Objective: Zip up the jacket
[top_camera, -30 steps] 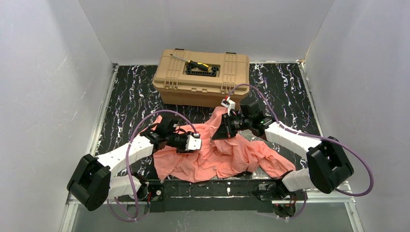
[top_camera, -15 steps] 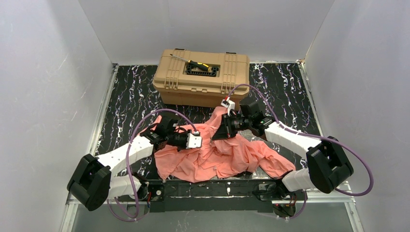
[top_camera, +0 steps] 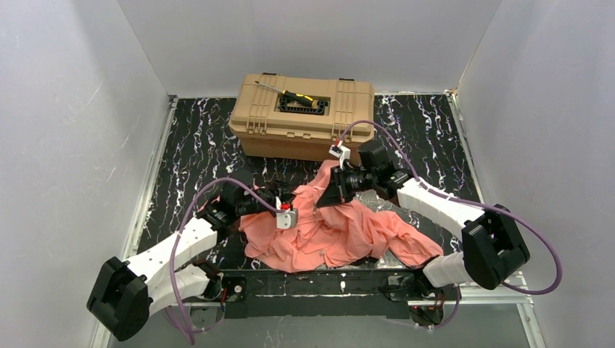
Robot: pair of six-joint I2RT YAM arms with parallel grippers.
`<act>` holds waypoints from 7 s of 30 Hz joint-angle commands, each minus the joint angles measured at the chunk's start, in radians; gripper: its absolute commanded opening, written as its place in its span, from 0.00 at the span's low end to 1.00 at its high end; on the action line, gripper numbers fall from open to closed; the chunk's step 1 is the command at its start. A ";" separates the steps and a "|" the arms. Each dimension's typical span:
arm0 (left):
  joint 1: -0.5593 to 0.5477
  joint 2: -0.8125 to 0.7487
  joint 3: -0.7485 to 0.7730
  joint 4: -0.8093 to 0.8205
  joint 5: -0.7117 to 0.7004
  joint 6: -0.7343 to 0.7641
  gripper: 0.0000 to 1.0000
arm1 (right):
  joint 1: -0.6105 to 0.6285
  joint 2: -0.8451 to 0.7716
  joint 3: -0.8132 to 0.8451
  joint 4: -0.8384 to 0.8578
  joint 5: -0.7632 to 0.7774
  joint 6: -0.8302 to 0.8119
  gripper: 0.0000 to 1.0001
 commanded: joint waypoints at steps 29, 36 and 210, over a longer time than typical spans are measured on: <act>-0.018 0.282 0.073 -0.017 -0.010 -0.938 0.61 | 0.023 0.033 -0.074 0.015 0.177 0.012 0.01; -0.016 0.345 0.026 0.046 -0.043 -0.802 0.47 | 0.023 0.035 -0.071 0.037 0.165 0.031 0.01; -0.010 -0.231 0.166 -0.079 -0.047 -0.282 0.00 | 0.081 -0.124 0.095 0.405 0.151 0.164 0.01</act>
